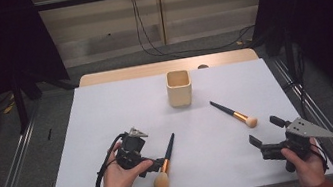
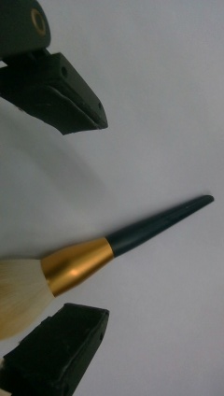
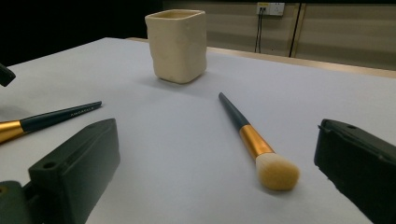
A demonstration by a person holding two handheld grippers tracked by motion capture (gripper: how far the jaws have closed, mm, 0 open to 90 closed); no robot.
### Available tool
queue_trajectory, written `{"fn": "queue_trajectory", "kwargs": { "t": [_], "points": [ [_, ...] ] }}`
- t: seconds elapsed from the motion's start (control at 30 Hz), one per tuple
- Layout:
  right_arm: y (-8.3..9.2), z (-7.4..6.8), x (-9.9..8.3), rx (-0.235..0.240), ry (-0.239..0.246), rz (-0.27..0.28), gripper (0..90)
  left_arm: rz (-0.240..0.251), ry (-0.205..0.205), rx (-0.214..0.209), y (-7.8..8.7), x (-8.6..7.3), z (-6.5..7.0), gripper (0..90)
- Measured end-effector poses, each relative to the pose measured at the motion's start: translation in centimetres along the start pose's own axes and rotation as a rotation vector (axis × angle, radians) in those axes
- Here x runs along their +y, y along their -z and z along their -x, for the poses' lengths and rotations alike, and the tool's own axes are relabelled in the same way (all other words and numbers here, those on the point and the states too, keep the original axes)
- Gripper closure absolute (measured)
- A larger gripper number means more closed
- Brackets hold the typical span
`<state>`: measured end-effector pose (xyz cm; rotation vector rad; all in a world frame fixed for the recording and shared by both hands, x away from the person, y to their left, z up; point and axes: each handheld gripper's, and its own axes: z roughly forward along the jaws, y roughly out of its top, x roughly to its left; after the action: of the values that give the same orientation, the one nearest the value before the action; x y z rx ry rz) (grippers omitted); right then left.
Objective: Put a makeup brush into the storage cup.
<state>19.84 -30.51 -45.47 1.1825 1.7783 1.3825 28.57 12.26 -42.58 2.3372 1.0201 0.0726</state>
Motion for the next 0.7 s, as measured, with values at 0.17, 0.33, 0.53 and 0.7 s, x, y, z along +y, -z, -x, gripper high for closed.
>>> {"fn": "queue_trajectory", "kwargs": {
  "t": [0.17, 0.33, 0.53, 0.7],
  "points": [
    [0.0, -0.1, 0.0, 0.002, -0.001, 0.0, 0.1, -0.048, 0.011, 0.012, -0.3, 0.5, 0.1, 8.1],
    [0.0, 0.0, 0.0, 0.001, 0.001, -0.002, 0.2, -0.11, 0.035, 0.022, -0.8, 1.0, 0.4, 7.4],
    [-0.1, -0.1, 0.0, 0.002, 0.002, -0.007, 0.2, -0.167, 0.061, 0.027, -1.3, 1.4, 0.7, 7.5],
    [-0.1, -0.1, -0.1, 0.003, 0.003, -0.007, 0.2, -0.201, 0.071, 0.021, -1.7, 1.8, 1.1, 8.9]
  ]
}}
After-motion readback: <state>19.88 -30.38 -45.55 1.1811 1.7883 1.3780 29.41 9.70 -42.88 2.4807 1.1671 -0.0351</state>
